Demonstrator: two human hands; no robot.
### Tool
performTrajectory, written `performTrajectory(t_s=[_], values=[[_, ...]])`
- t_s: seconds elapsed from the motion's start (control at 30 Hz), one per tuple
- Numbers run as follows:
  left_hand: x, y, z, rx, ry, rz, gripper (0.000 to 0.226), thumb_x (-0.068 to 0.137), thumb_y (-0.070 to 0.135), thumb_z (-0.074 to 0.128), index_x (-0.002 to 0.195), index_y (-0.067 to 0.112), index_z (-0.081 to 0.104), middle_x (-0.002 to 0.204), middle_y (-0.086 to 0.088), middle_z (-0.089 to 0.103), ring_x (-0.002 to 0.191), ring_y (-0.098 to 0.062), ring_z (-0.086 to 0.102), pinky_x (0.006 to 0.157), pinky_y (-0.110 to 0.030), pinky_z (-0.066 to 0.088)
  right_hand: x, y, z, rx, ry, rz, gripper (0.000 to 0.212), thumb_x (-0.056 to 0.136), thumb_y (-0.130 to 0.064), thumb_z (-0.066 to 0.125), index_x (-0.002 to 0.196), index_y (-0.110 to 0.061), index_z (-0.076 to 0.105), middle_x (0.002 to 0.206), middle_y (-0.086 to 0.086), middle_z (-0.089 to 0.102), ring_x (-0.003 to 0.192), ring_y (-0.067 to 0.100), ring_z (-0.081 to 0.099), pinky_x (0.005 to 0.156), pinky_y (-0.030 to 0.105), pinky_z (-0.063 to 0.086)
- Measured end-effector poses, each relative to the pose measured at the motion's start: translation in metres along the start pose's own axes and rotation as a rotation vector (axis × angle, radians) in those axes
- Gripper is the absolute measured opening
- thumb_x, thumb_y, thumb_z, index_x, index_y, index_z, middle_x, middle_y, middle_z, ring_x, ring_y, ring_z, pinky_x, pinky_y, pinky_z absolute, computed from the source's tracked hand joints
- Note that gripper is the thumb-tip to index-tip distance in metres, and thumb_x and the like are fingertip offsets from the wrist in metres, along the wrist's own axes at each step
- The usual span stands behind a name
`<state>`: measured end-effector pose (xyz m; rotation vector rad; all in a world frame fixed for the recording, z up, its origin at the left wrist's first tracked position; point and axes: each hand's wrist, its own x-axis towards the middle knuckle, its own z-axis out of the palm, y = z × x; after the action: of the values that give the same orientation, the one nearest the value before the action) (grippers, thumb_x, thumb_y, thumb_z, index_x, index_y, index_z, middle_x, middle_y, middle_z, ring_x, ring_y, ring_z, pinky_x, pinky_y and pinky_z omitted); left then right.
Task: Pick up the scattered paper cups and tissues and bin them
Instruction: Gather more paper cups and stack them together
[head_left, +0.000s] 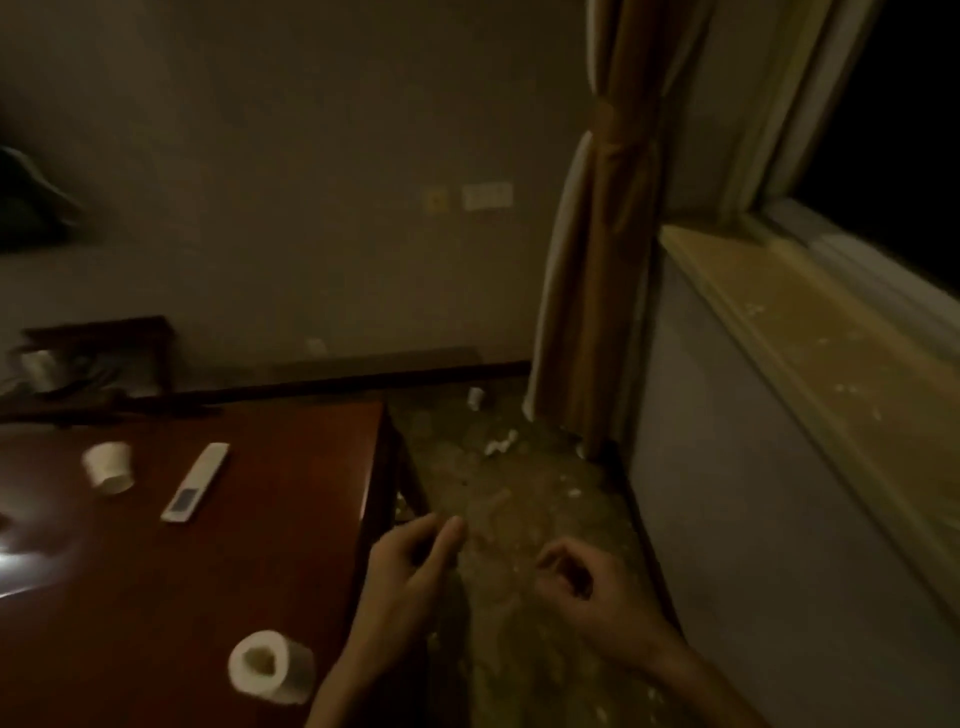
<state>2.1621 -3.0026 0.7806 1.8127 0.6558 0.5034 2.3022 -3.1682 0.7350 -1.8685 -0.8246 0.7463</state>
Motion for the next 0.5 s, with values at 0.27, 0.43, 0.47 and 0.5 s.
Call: performTrajectory(t_s=[0.27,0.43,0.47,0.5], values=[[0.134,-0.084,0.047,0.01,-0.104,-0.239,0.04,0.099,0.032,0.052,0.078,0.003,0.068,0.073,-0.013,0.068,0.067,-0.032,0.065,0.057,-0.029,0.053,0.089,0.075,0.003,0.031,0.075,0.356,0.007,0.087,-0.027,0.071,0.087,-0.028,0.065,0.073,-0.002,0.057,0.064,0.007,0.052,0.061,0.023,0.044],[0.231,-0.111,0.066,0.093,-0.053,-0.272,0.042,0.1,0.039,0.051,0.066,0.018,0.064,0.049,0.011,0.052,0.047,0.0,0.047,0.047,-0.014,0.036,0.212,0.089,-0.003,0.021,-0.018,0.344,0.009,0.09,-0.015,0.066,0.094,-0.023,0.064,0.082,0.009,0.064,0.074,0.012,0.058,0.074,0.03,0.051],[0.25,-0.113,0.067,0.1,-0.03,-0.29,0.042,0.101,0.04,0.051,0.066,0.02,0.065,0.05,0.011,0.051,0.047,0.0,0.046,0.048,-0.014,0.036,0.24,0.087,-0.008,0.015,-0.036,0.34,0.008,0.091,-0.015,0.065,0.095,-0.022,0.064,0.089,0.012,0.067,0.08,0.016,0.062,0.077,0.032,0.052],[0.269,-0.116,0.067,0.109,-0.01,-0.307,0.042,0.101,0.04,0.05,0.066,0.021,0.065,0.051,0.009,0.052,0.048,0.0,0.047,0.048,-0.014,0.036,0.266,0.084,-0.013,0.011,-0.057,0.344,0.006,0.092,-0.018,0.064,0.096,-0.022,0.064,0.094,0.01,0.067,0.086,0.019,0.064,0.079,0.033,0.053]])
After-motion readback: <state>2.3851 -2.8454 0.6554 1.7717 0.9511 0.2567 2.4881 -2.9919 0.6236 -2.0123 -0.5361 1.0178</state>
